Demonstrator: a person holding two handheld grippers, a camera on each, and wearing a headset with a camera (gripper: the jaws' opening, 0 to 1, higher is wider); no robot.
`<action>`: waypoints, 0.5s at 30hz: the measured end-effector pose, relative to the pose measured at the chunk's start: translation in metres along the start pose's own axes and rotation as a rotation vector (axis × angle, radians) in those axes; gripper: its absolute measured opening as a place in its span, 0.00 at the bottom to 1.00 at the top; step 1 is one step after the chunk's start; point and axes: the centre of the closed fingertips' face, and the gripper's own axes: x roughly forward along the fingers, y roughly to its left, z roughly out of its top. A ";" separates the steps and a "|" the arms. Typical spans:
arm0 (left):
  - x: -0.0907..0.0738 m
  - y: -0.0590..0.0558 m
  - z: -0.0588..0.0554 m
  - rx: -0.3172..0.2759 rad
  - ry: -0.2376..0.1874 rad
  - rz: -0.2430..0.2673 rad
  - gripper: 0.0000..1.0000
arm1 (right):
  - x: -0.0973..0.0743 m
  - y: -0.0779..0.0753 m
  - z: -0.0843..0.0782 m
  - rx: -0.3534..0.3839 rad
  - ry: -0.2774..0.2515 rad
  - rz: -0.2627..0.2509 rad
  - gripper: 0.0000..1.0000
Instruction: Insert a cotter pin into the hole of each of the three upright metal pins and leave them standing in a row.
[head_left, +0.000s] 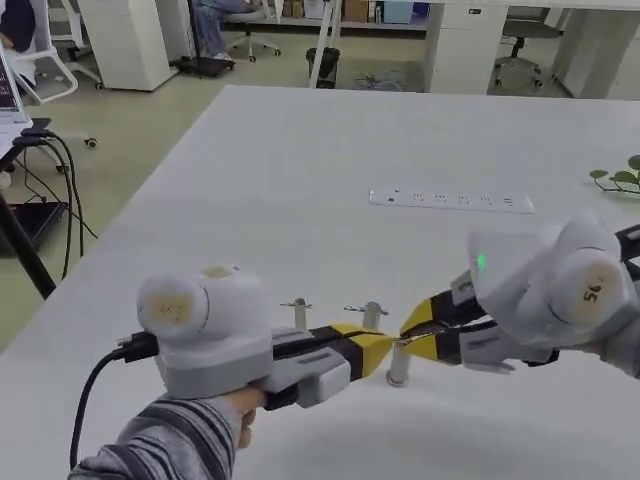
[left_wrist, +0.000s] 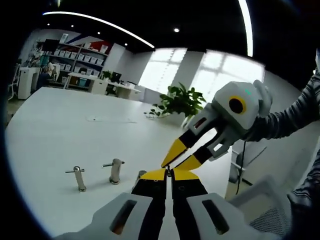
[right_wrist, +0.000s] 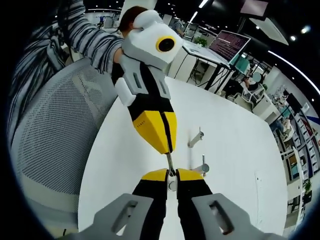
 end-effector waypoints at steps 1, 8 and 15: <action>-0.001 -0.001 -0.002 0.028 0.013 -0.006 0.00 | 0.000 0.002 0.000 0.012 -0.006 0.009 0.00; -0.004 -0.010 -0.007 0.125 0.052 -0.078 0.00 | -0.003 0.016 0.002 0.027 -0.030 0.074 0.00; -0.005 -0.016 -0.017 0.203 0.110 -0.127 0.00 | -0.003 0.028 0.000 0.004 -0.022 0.125 0.00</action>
